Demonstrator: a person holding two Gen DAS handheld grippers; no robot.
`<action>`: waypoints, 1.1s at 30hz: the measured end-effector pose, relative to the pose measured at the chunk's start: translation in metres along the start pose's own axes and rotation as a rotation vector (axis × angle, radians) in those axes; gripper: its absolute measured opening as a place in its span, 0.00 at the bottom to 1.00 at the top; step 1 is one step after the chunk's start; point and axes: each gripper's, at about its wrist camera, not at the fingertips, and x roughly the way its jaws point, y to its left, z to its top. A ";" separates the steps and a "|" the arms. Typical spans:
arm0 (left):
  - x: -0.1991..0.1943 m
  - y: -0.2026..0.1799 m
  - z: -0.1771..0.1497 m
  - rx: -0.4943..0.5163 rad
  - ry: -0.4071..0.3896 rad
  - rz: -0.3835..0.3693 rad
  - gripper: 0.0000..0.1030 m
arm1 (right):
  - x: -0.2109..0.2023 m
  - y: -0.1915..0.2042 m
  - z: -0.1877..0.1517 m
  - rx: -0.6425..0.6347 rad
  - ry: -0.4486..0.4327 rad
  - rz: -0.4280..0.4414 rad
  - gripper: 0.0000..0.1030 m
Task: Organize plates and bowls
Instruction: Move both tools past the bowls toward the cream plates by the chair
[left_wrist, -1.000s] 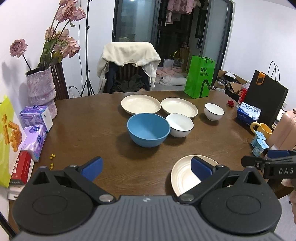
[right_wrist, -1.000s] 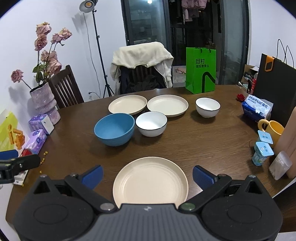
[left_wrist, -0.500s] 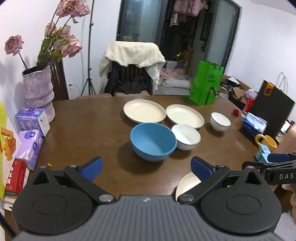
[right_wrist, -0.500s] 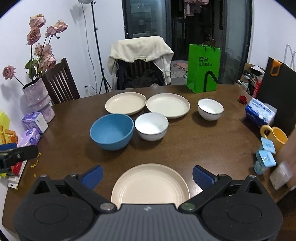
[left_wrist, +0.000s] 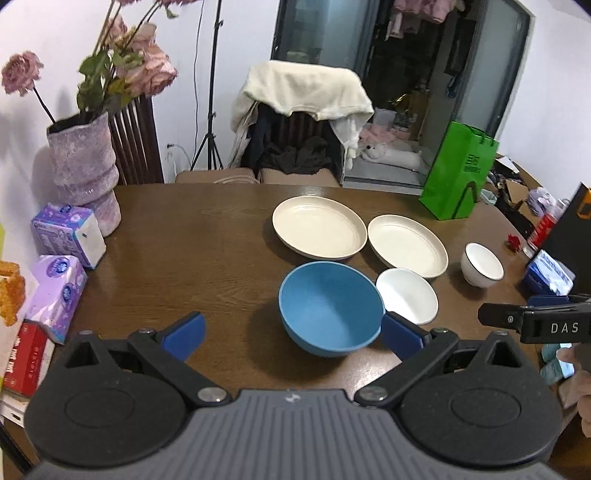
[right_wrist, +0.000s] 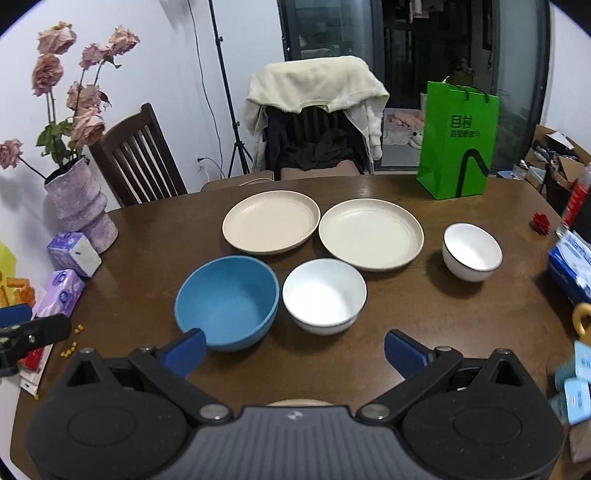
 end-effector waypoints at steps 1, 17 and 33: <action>0.005 0.000 0.005 -0.008 0.007 0.002 1.00 | 0.005 -0.002 0.005 -0.005 0.002 0.002 1.00; 0.079 -0.011 0.082 -0.030 0.046 0.058 1.00 | 0.075 -0.029 0.097 -0.054 0.040 0.054 0.99; 0.142 -0.009 0.147 -0.119 0.070 0.134 1.00 | 0.148 -0.041 0.187 -0.038 0.096 0.066 0.99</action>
